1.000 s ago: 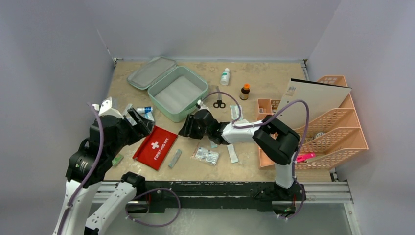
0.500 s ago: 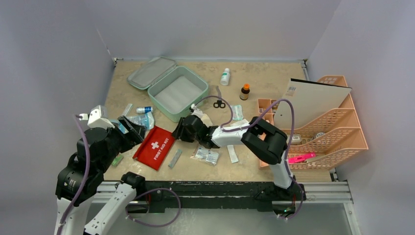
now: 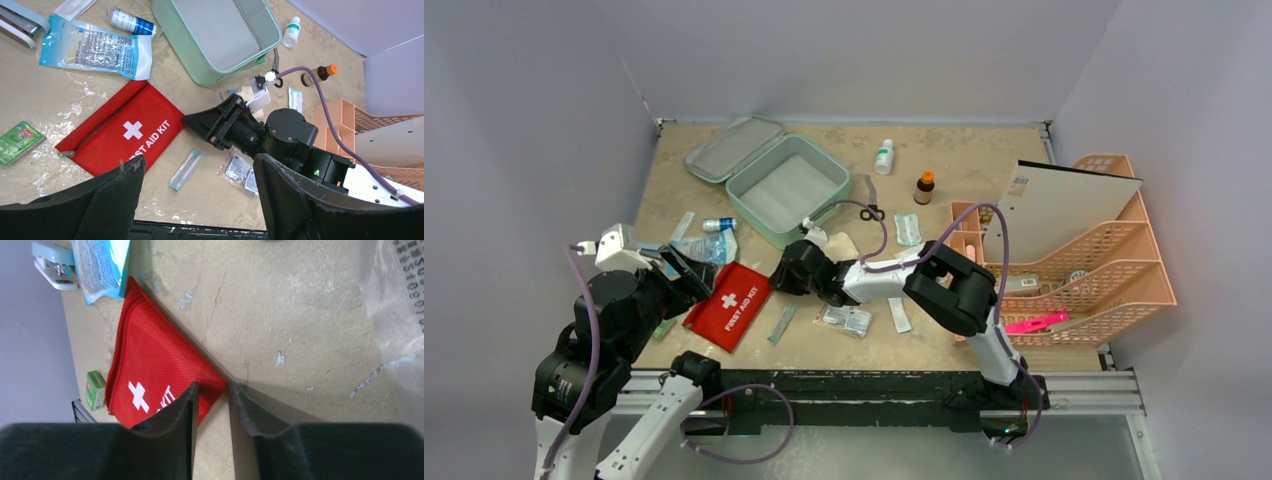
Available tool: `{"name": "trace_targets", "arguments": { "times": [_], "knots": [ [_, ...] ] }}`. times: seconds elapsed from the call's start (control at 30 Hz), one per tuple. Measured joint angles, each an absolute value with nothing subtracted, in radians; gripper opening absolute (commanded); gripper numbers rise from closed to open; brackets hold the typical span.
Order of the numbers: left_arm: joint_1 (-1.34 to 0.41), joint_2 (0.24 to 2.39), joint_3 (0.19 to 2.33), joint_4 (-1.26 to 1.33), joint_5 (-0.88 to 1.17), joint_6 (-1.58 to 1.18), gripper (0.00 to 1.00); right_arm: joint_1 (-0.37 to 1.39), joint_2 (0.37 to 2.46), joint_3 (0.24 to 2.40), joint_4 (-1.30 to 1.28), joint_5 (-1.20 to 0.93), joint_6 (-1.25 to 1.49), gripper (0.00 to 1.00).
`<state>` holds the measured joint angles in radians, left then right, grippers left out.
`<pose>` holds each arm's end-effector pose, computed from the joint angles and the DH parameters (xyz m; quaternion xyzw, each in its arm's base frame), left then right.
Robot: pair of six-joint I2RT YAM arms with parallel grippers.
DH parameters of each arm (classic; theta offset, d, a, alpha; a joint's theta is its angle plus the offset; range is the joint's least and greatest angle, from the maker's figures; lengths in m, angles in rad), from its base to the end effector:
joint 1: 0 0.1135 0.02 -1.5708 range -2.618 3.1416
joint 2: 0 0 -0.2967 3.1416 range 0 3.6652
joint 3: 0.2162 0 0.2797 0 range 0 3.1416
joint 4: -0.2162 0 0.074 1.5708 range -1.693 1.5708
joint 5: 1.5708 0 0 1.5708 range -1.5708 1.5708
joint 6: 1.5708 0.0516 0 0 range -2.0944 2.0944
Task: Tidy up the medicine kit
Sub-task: Pick up the medicine pouch from the center of the board.
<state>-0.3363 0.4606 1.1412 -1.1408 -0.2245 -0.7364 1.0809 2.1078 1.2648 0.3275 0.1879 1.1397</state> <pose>0.0417 -0.0024 0.4087 -0.2257 0.8158 -0.1859 0.4990 0.2470 0.4427 0.1429 0.0725 0.8584 0.4130 0.2954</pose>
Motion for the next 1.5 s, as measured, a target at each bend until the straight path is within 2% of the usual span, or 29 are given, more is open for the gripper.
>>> {"name": "trace_targets", "arguments": {
  "times": [0.07, 0.13, 0.37, 0.8, 1.1, 1.5],
  "knots": [
    [-0.336, 0.451, 1.141, -1.142, -0.229, -0.736, 0.77, 1.083, 2.109, 1.266, 0.315, 0.192, 1.136, 0.09],
    [-0.336, 0.447, 1.141, -1.143, -0.234, -0.737, 0.77, 1.086, 2.110, 1.266, 0.301, 0.194, 1.131, 0.00],
    [-0.336, 0.446, 1.141, -1.147, -0.240, -0.739, 0.77, 1.086, 2.102, 1.258, 0.297, 0.200, 1.080, 0.00],
    [-0.336, 0.446, 1.082, -1.145, -0.238, -0.715, 0.78, 1.076, 1.893, 1.151, 0.426, 0.179, 0.831, 0.00],
    [-0.336, 0.453, 1.049, -1.119, -0.126, -0.630, 0.77, 0.964, 1.840, 1.123, 0.467, -0.042, 0.764, 0.00],
    [-0.336, 0.438, 1.033, -1.018, 0.037, -0.556, 0.75, 0.817, 1.665, 1.178, 0.415, -0.311, 0.740, 0.00]
  ]
}}
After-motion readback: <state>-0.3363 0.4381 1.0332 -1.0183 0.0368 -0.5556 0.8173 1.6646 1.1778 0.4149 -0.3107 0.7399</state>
